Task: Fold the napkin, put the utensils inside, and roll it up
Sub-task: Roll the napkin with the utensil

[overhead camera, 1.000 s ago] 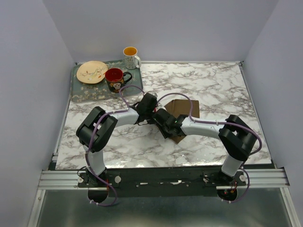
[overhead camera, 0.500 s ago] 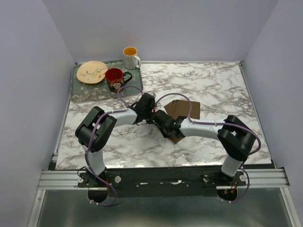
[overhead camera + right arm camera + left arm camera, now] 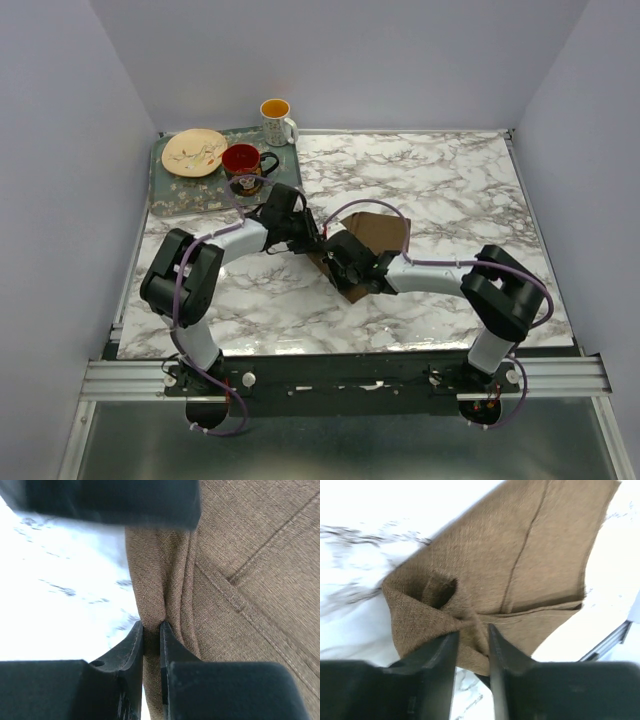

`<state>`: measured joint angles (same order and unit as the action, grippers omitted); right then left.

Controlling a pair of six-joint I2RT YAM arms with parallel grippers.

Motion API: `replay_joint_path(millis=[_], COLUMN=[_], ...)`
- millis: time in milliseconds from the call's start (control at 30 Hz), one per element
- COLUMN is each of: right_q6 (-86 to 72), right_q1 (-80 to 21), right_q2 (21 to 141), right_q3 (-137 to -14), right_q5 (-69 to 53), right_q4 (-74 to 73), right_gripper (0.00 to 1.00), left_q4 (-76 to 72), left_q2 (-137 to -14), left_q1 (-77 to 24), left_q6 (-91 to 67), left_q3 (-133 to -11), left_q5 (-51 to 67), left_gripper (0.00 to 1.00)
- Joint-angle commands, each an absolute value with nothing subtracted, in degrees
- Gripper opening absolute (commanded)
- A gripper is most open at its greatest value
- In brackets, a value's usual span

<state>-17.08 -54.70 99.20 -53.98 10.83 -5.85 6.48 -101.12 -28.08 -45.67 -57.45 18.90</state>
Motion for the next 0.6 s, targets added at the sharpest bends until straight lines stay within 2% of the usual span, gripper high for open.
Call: replay_joint_path(millis=[0, 200, 333, 467, 567], right_q6=[-20.0, -20.1, -21.7, -22.7, -24.2], right_q1=[-53.7, -51.7, -48.4, -45.0, -41.8], right_q2=[102.0, 102.6, 102.6, 102.8, 103.6], right_q3=[-48.6, -48.4, -47.2, -45.4, -43.9], right_q5=[-1.3, -6.8, -15.7, -22.0, -28.4], right_q4=[-7.3, -5.1, -2.3, -0.4, 4.4], right_gripper=[0.01, 0.01, 0.01, 0.01, 0.01], left_q4=[10.3, 13.8, 15.9, 19.4, 21.0], left_q2=[-96.7, -93.3, -90.4, -86.8, -82.8], left_q1=[-23.6, -21.6, -20.8, -20.8, -20.9], left_q6=[-44.6, -42.8, -41.1, -38.3, -37.6], left_q3=[-57.5, -59.8, -59.6, -59.5, -57.1], left_q5=[19.4, 19.5, 16.7, 14.0, 12.3], left_gripper=[0.43, 0.49, 0.52, 0.68, 0.71])
